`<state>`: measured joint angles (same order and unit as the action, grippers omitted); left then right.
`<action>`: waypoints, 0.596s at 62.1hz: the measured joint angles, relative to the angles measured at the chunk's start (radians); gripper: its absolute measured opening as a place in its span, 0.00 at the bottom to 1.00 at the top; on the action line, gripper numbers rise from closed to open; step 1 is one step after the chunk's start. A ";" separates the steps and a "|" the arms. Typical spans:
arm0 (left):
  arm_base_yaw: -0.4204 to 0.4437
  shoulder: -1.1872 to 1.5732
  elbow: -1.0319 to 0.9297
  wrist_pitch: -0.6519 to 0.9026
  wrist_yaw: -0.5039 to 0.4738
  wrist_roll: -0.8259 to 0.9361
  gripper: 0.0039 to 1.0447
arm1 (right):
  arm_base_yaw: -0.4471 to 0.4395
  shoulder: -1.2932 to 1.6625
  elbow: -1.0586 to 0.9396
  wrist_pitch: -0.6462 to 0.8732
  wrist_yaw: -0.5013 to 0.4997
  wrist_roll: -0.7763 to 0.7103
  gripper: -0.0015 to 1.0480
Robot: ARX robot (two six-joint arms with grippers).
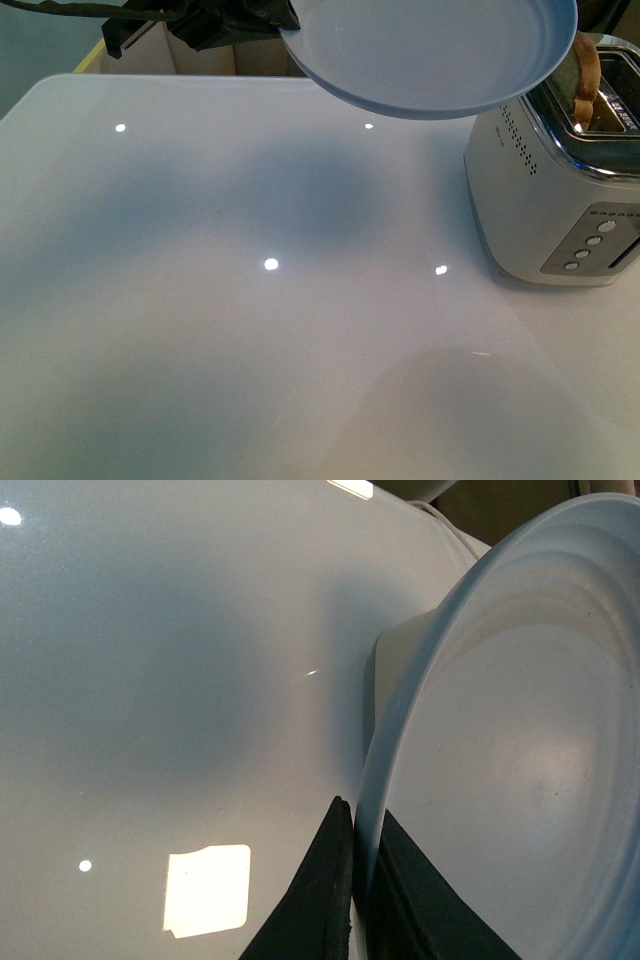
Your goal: Left arm holds plate, right arm toasts bread
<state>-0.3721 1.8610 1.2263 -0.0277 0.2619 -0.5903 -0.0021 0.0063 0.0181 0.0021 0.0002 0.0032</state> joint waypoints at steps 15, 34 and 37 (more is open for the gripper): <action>0.000 0.000 0.000 0.000 0.000 0.000 0.03 | 0.000 0.000 0.000 0.000 0.000 0.000 0.92; 0.000 0.000 0.000 0.000 0.000 0.000 0.03 | 0.000 0.000 0.000 0.000 0.000 0.000 0.92; 0.000 0.000 0.000 0.000 0.000 0.000 0.03 | 0.000 0.000 0.000 0.000 0.000 0.000 0.92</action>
<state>-0.3721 1.8610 1.2263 -0.0277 0.2619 -0.5903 -0.0021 0.0063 0.0181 0.0021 0.0002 0.0032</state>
